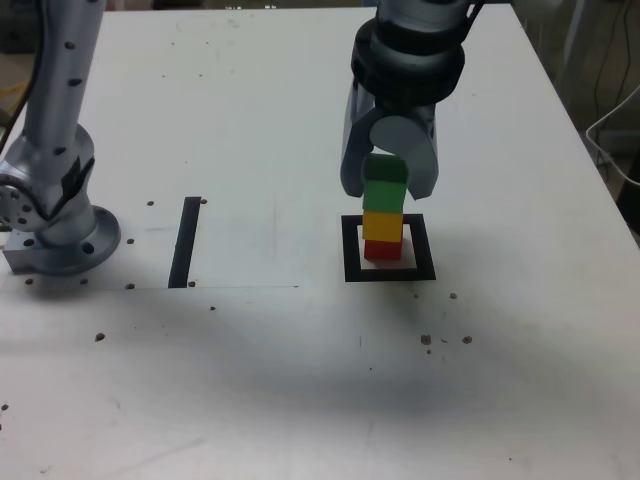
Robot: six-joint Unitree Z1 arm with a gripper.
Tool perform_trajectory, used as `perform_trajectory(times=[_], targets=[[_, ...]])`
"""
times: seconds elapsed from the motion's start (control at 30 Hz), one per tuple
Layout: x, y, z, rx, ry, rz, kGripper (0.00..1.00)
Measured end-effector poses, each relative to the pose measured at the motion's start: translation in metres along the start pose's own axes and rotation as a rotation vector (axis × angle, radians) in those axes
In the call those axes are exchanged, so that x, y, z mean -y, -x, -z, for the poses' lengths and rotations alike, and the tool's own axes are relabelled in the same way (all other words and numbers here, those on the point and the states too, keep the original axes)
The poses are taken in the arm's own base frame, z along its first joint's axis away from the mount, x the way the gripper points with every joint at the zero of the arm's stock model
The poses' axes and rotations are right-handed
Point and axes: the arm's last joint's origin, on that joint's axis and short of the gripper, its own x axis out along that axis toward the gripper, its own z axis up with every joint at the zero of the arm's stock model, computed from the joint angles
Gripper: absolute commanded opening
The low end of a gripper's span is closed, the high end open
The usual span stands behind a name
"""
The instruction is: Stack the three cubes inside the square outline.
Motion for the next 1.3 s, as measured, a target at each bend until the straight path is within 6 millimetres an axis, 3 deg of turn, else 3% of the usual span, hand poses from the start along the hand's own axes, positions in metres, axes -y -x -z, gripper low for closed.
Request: perform_trajectory(times=[0.17,0.23,0.37,0.47,1.3], targets=[[-0.0002,-0.0005,0.0002,-0.002,0.0,-0.001,0.3],[-0.0002,-0.0006,0.0002,-0.002,0.0,-0.001,0.41],[-0.0002,-0.0013,0.0005,-0.005,0.0,-0.002,0.83],[-0.0003,-0.0023,0.0009,-0.009,0.0,-0.002,0.98],[-0.0031,0.0053,0.0076,0.014,0.008,-0.005,0.99]])
